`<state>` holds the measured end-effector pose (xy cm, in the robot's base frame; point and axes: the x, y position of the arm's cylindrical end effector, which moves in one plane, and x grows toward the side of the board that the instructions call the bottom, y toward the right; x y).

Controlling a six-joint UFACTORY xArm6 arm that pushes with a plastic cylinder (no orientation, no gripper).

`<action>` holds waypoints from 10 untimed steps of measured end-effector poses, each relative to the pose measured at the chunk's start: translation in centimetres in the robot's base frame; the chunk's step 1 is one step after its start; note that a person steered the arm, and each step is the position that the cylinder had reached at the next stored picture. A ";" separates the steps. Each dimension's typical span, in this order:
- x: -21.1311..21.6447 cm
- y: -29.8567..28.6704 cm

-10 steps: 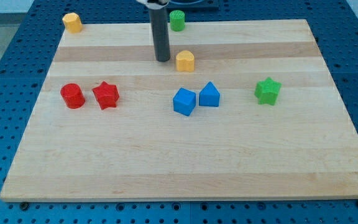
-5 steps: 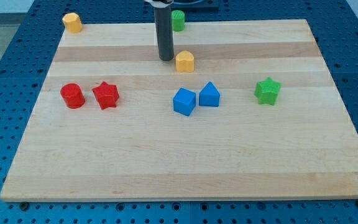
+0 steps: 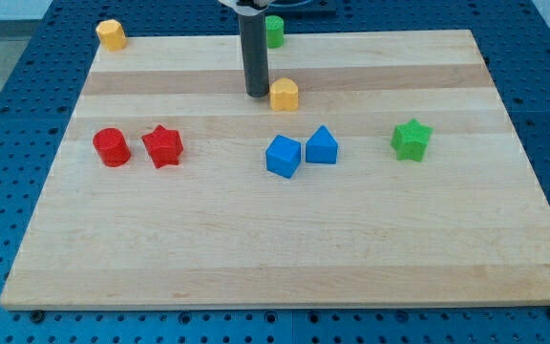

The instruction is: Place the yellow heart parallel to the top of the blue triangle

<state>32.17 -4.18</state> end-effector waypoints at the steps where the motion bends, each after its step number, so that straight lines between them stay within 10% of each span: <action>1: 0.1 0.7; 10: 2.3 4.5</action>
<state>34.46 0.31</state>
